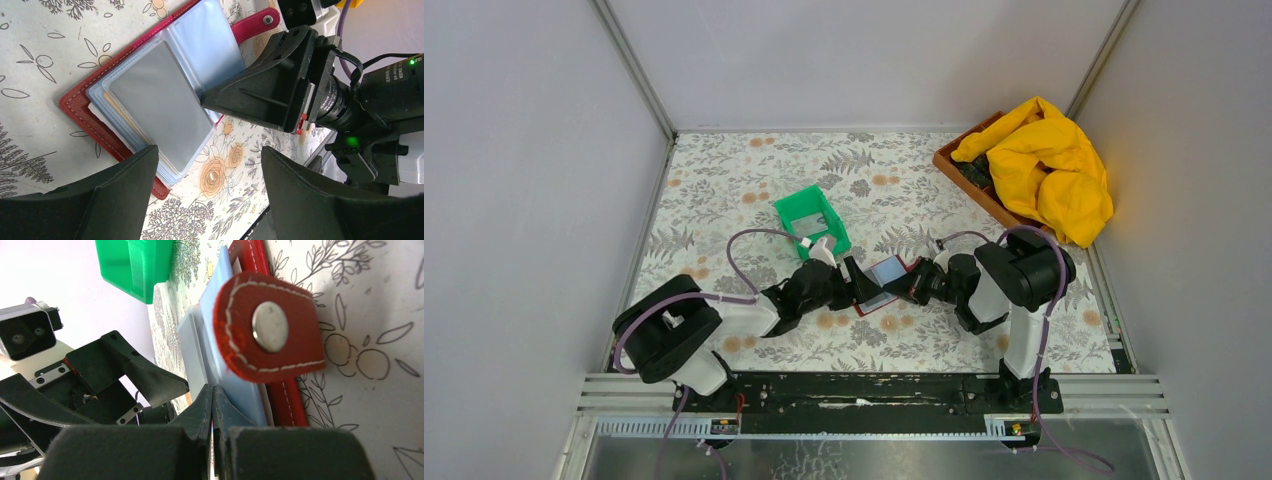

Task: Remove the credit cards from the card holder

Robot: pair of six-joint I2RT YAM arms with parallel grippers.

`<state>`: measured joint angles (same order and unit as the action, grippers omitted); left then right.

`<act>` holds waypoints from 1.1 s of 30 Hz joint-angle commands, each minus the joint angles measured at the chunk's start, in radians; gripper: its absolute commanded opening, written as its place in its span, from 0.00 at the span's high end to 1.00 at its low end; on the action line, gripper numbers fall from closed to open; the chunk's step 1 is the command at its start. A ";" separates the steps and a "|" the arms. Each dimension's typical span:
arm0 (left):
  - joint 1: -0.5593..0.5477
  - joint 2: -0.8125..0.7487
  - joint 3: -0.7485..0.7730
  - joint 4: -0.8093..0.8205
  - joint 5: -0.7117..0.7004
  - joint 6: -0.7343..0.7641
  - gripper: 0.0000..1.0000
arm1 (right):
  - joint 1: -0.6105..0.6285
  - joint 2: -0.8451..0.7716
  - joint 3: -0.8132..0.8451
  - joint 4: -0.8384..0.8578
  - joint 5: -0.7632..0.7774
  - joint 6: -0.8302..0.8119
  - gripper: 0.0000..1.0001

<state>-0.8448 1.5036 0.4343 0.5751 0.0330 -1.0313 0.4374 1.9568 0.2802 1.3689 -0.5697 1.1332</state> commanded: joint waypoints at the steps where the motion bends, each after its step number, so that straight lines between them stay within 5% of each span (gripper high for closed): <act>1: -0.006 0.028 -0.007 0.083 -0.001 -0.018 0.18 | 0.008 -0.019 -0.009 0.029 -0.024 -0.022 1.00; 16: -0.009 0.009 -0.019 0.059 -0.023 -0.018 0.18 | 0.009 0.011 -0.007 0.066 -0.036 -0.009 1.00; 33: -0.018 0.090 -0.038 0.239 -0.034 -0.077 0.18 | 0.008 -0.027 -0.037 0.027 -0.057 -0.034 1.00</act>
<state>-0.8501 1.5726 0.4023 0.7376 0.0181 -1.0908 0.4320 1.9507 0.2512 1.3964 -0.5690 1.1187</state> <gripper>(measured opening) 0.822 0.011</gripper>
